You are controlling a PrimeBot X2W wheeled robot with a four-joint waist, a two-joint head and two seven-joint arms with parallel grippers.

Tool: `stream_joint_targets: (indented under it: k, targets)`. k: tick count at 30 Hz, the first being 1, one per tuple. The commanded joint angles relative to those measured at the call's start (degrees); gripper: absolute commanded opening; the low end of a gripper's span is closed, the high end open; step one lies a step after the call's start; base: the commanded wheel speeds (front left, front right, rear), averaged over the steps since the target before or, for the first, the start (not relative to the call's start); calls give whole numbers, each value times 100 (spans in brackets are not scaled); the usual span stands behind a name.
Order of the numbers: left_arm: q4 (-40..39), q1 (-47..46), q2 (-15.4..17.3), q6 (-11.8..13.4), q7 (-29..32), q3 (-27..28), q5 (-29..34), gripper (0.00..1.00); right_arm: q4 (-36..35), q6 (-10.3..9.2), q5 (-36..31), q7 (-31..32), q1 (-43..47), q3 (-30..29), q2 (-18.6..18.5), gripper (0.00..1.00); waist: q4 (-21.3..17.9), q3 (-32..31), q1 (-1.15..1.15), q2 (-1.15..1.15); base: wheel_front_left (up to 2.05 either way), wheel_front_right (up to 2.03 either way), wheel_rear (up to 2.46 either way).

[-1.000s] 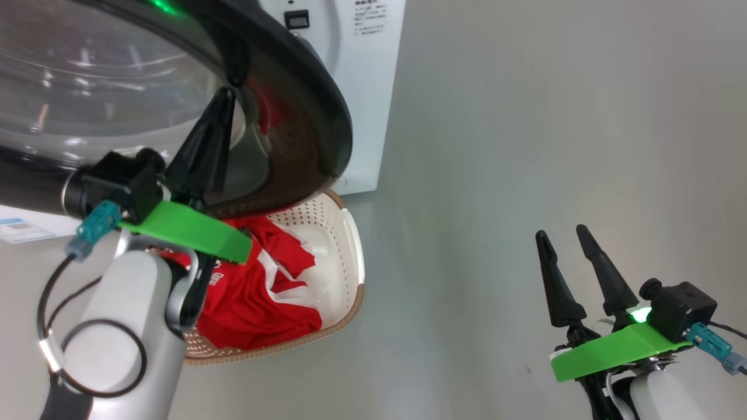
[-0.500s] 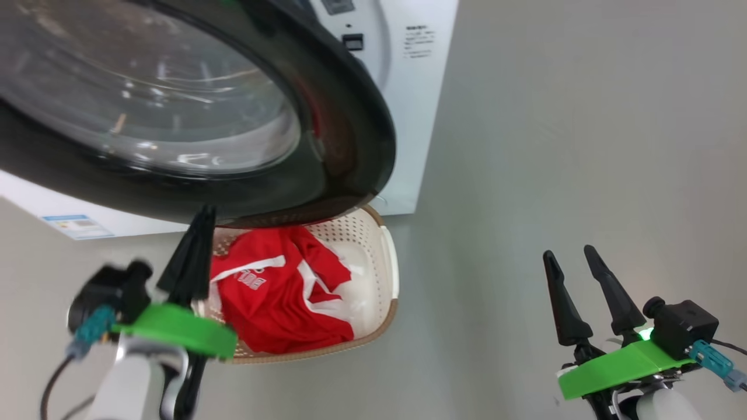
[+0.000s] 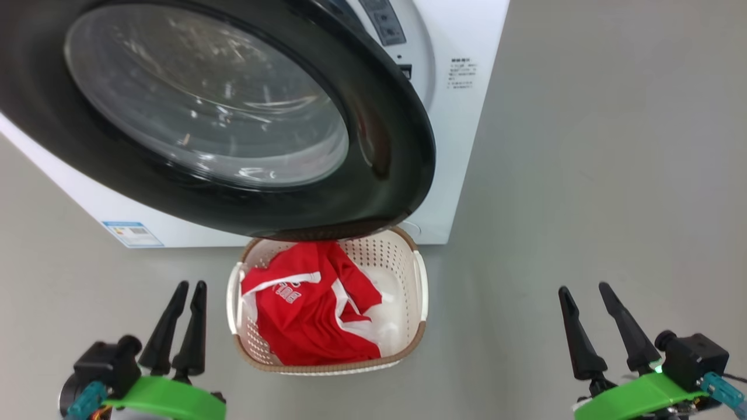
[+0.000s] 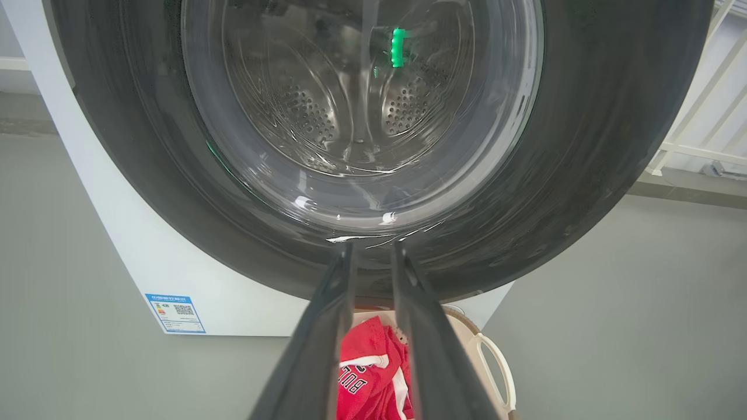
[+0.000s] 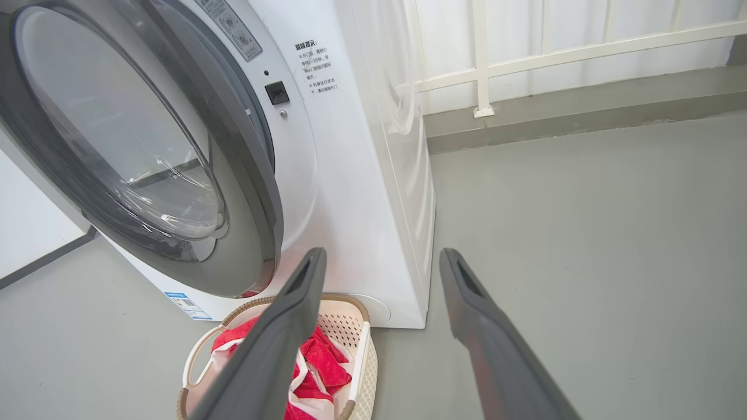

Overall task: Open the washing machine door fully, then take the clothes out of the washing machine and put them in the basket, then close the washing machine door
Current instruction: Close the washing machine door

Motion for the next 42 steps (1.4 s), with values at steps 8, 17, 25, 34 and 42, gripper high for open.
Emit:
stream_joint_targets:
  k: [8, 17, 25, 34, 42]
  targets:
    - [-367, 434, 119, -31, -45, 404, 150, 100, -123, 36, -23, -37, 278, 43, -152, 100, 106, -353, 0, 0, 0, 0, 0]
    - [-656, 986, 5, -31, -45, 653, 301, 100, -175, 36, 51, -37, 592, -108, -165, 100, 98, -570, 0, 0, 0, 0, 0]
    - [-692, 1131, -66, -31, -45, 714, 340, 100, -156, 36, 57, -37, 680, -115, -173, 100, 114, -669, 0, 0, 0, 0, 0]
    - [-731, 1139, -103, -31, -45, 689, 375, 100, -152, 36, 65, -37, 642, 20, -205, 83, 169, -692, 0, 0, 0, 0, 0]
    - [-741, 1065, -210, -31, -45, 620, 360, 100, -84, 36, 119, -37, 85, 465, -237, 0, 386, -575, 0, 0, 0, 0, 0]
